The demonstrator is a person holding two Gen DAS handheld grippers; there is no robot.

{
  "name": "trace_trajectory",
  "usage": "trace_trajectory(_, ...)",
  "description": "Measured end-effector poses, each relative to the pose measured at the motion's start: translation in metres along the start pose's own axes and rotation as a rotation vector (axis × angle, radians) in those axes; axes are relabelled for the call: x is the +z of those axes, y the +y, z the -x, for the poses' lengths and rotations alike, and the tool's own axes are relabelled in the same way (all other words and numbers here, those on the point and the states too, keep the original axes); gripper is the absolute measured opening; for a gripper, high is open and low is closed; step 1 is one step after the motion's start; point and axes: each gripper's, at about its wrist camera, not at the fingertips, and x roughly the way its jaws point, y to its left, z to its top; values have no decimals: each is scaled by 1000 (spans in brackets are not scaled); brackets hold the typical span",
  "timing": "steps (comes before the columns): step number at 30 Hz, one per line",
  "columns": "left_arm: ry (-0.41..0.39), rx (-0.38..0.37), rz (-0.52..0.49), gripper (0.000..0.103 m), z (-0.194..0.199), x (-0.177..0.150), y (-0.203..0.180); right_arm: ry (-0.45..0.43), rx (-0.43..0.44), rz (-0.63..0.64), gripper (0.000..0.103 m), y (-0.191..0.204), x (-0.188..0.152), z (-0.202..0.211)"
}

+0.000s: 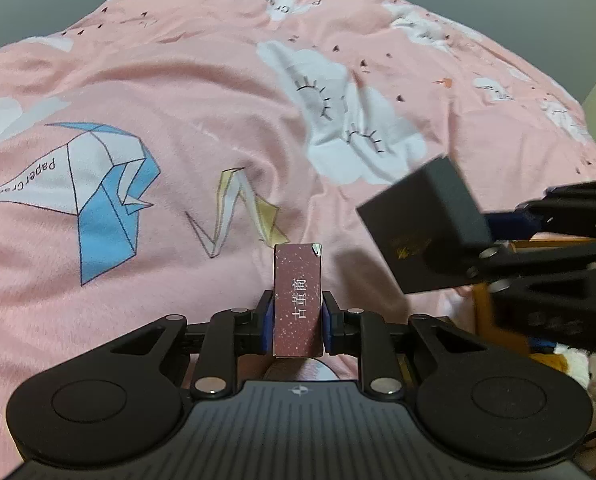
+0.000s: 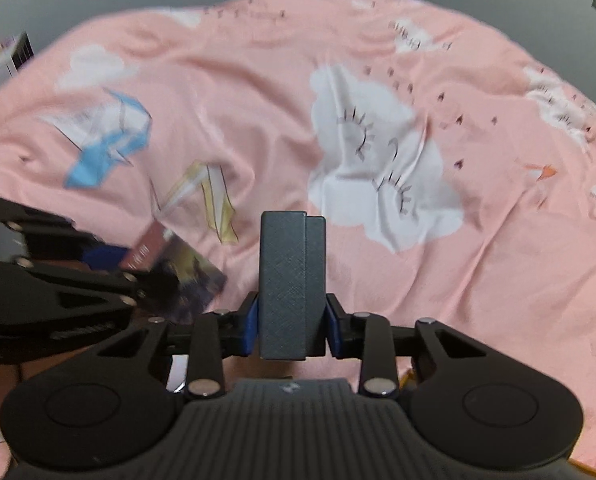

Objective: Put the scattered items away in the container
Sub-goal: 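Lift the black box toward the orange box with the right tool while the left holds the red box, then lower the black box and red box into the orange box with both tools and release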

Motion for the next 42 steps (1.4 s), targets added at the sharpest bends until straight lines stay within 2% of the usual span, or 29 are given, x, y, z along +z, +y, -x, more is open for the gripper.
trace_trajectory(5, -53, -16, -47, 26, 21, 0, -11, -89, 16, -16, 36, -14, -4, 54)
trace_trajectory(9, -85, -66, -118, 26, 40, 2, -25, -126, -1, 1, 36, -29, -16, 98)
trace_trajectory(17, -160, -168, -315, 26, 73, 9, -69, -75, -125, 129, 36, -53, -59, 140)
trace_trajectory(23, -186, -249, -448, 26, 85, 10, -107, 23, -158, 245, 36, -66, -87, 142)
trace_trajectory(31, -158, -310, -629, 26, 74, -2, -155, 138, -129, 427, 36, -66, -107, 123)
trace_trajectory(37, -129, -340, -687, 26, 63, -5, -173, 262, -76, 589, 36, -70, -113, 98)
trace_trajectory(42, -107, -384, -714, 26, 53, -5, -181, 358, -18, 676, 36, -77, -119, 78)
